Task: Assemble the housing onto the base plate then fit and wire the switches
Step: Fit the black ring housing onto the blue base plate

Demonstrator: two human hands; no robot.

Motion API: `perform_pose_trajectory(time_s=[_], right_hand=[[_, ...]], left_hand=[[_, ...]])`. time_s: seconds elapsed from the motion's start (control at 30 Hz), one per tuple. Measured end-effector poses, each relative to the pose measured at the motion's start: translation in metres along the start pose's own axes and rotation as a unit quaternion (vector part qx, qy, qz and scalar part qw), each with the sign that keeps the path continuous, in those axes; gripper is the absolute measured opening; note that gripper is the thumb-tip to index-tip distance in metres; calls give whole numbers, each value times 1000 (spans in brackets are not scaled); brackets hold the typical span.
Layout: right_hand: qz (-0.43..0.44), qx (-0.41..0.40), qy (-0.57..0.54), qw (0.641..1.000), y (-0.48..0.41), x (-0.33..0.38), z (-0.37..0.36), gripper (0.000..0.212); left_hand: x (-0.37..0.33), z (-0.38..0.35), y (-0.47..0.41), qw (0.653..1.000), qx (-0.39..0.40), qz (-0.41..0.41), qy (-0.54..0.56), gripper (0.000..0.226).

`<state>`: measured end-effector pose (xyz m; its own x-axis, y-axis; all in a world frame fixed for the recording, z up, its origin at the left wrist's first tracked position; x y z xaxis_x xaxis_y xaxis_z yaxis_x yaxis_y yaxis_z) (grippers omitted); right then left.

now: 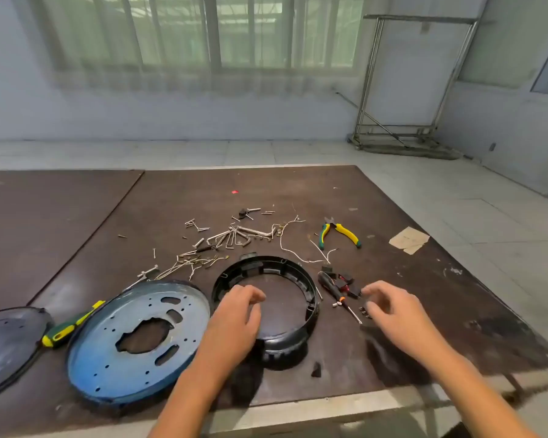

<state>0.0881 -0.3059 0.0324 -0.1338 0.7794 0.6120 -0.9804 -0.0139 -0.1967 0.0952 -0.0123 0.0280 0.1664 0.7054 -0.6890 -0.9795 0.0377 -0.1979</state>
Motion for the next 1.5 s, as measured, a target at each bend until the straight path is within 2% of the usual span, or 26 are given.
perform_pose_trajectory(time_s=[0.17, 0.3, 0.4, 0.63, 0.8, 1.0, 1.13, 1.2, 1.3, 1.37, 1.5], right_hand=[[20, -21, -6, 1000, -60, -4, -50, 28], [37, -19, 27, 999, -78, -17, -65, 34], [51, -49, 34, 997, -73, -23, -69, 36], [104, -107, 59, 987, -64, -17, -80, 37], [93, -22, 108, 990, -76, -23, -103, 39], [62, -36, 94, 993, -80, -29, -92, 45], [125, -59, 79, 987, -81, -9, -89, 36], [146, -47, 75, 985, -81, 0, -94, 36], [127, -35, 91, 987, -83, -1, -103, 45], [110, -29, 113, 987, -84, -4, -105, 44], [110, -43, 169, 979, -82, 0, -101, 31]], left_hand=[[11, -55, -25, 996, 21, -4, -91, 15], [15, -59, -28, 989, 0, -42, -144, 19], [16, -60, -31, 986, 3, -54, -157, 21], [15, -58, -33, 987, -6, -57, -150, 18], [16, -51, -28, 990, -19, -67, -120, 15], [13, -42, -28, 992, -56, -90, -71, 17], [4, -45, -23, 988, -17, -129, -79, 18], [-6, -55, -17, 976, 28, -166, -140, 33], [-8, -74, -11, 955, 91, -159, -232, 62], [-11, -81, -7, 951, 97, -163, -243, 59], [-18, -82, -6, 950, 85, -172, -247, 37]])
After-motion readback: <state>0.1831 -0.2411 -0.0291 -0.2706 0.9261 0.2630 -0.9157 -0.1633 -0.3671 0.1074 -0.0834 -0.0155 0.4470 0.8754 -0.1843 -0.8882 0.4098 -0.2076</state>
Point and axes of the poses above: each hand's wrist, its own y-axis away from the middle knuckle, its own z-axis out of the back of the hand, x = y × z, the point moved 10 cm from there along -y, towards the middle knuckle, and after that the axes turned 7 degrees about z, right-handed, at the moved point
